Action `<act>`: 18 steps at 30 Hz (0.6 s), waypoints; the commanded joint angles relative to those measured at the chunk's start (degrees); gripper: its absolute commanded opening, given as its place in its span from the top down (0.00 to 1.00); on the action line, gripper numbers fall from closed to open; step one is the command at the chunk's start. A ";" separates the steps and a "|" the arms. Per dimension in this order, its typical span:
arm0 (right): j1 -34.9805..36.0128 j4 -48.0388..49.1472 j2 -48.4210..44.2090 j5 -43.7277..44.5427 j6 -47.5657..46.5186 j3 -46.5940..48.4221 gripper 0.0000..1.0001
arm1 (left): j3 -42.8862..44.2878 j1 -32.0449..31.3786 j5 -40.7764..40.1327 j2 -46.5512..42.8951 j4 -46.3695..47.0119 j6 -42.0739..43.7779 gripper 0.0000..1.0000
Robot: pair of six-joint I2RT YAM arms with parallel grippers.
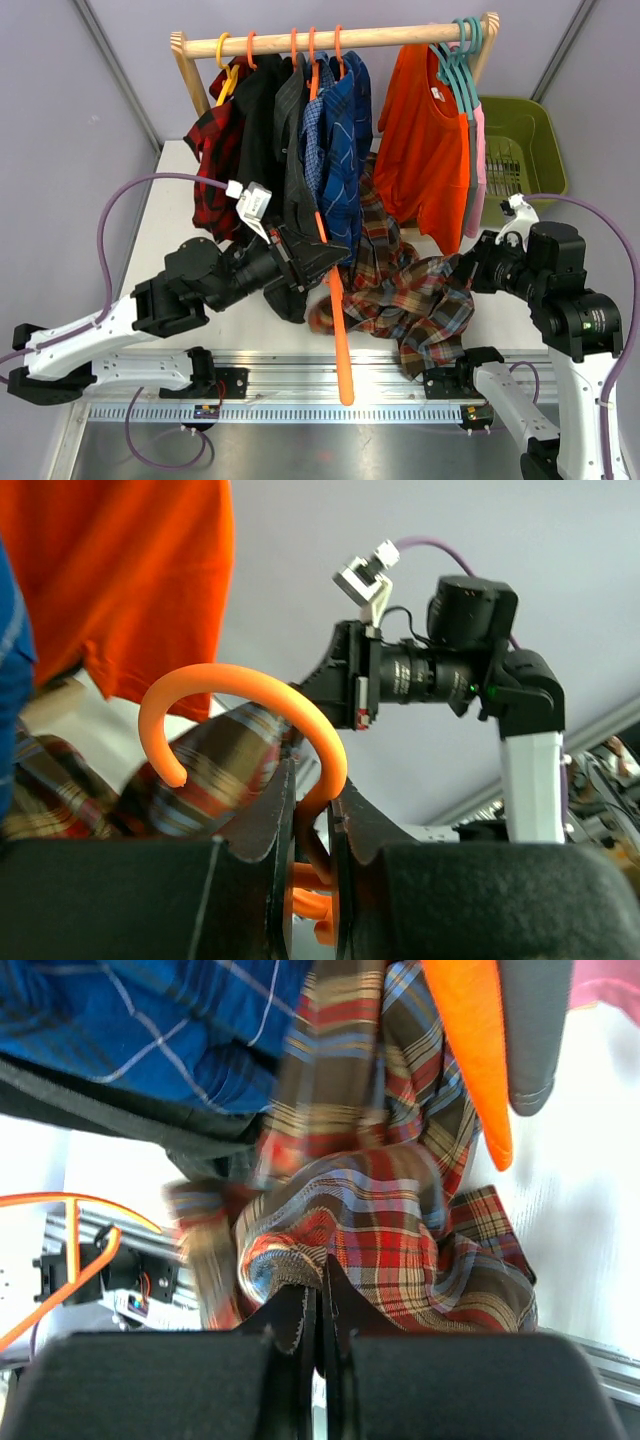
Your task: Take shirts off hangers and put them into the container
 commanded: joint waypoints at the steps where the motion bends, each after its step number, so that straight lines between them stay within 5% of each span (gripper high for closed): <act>1: -0.22 0.07 -0.14 -3.19 -2.77 0.15 1.00 | -0.21 -1.03 2.19 -0.18 7.09 -2.63 1.00; 2: -0.22 -0.10 -0.14 -3.19 -2.68 0.32 0.93 | -0.04 -1.30 1.32 0.17 6.30 -2.19 1.00; 3: -0.22 -0.11 -0.05 -3.54 -2.60 0.93 0.58 | 0.13 -1.47 0.70 0.53 5.42 -0.62 1.00; 7: -0.22 0.51 0.73 -7.05 -1.54 4.27 0.29 | 3.12 -3.14 -6.50 4.73 -4.83 4.57 1.00; 11: -0.22 -1.07 3.36 -11.18 -2.24 13.31 0.18 | 6.98 -5.24 -16.14 10.00 -14.96 9.93 1.00; 18: -0.22 -1.25 6.45 -16.55 -0.40 25.11 0.23 | 8.13 -7.19 -25.32 15.46 -22.45 14.59 1.00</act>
